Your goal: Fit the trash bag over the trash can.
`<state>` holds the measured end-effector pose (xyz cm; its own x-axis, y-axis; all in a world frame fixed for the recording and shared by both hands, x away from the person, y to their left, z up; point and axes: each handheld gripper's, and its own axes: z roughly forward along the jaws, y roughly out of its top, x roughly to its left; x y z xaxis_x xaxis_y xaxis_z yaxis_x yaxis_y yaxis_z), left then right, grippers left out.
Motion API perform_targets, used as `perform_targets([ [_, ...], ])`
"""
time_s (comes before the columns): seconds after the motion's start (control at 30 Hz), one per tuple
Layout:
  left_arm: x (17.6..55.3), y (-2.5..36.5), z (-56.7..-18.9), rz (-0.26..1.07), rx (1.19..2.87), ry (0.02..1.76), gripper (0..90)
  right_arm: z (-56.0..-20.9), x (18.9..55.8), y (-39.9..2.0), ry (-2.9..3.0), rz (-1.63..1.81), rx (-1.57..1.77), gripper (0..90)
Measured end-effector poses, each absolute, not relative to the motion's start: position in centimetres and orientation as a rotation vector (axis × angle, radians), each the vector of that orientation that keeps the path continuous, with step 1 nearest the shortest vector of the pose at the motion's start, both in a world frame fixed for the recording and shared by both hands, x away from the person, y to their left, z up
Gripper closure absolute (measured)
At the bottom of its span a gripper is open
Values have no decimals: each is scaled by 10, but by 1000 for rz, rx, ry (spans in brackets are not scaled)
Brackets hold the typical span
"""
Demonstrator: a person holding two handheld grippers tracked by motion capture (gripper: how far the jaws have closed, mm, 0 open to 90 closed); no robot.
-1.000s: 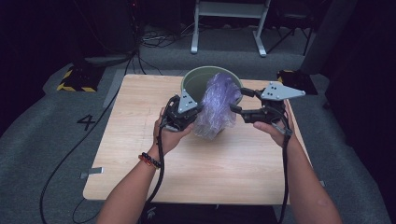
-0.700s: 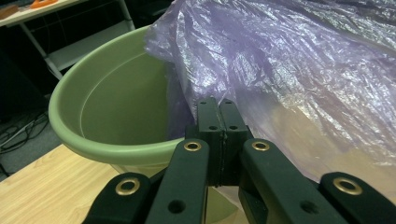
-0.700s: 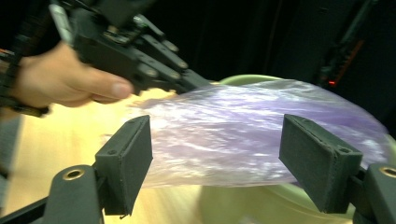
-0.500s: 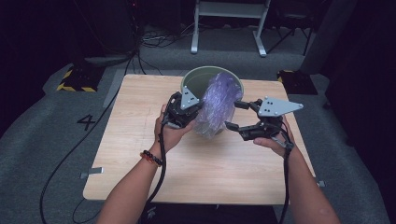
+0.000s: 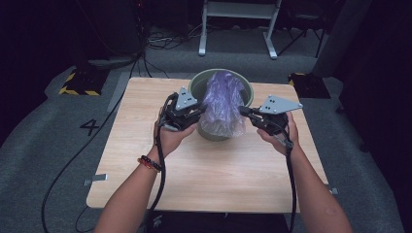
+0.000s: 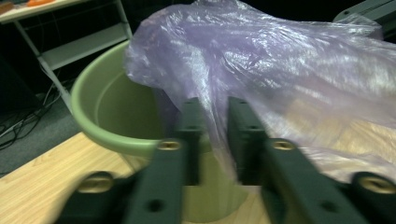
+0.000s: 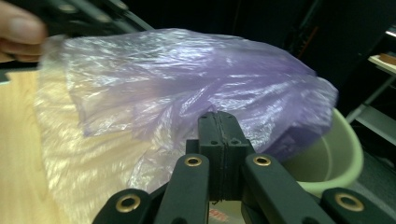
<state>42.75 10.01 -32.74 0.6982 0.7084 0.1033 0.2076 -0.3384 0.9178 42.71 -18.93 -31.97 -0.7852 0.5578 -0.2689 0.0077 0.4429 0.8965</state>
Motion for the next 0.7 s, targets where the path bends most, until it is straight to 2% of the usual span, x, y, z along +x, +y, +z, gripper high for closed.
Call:
perform_targets([
  [0.07,426,105,-327,595,1870,711,649,-320,431,-190,2148,1325,492,900],
  [0.23,417,116,-325,558,1819,670,340,-321,438,-190,2128,1316,542,900],
  [0.4,401,116,-327,525,1821,595,187,-322,444,-191,2104,1309,589,900],
  [0.5,394,108,-330,530,1845,571,158,-322,447,-190,2091,1305,620,900],
  [0.7,383,82,-332,542,1873,511,162,-322,451,-185,2079,1295,645,900],
])
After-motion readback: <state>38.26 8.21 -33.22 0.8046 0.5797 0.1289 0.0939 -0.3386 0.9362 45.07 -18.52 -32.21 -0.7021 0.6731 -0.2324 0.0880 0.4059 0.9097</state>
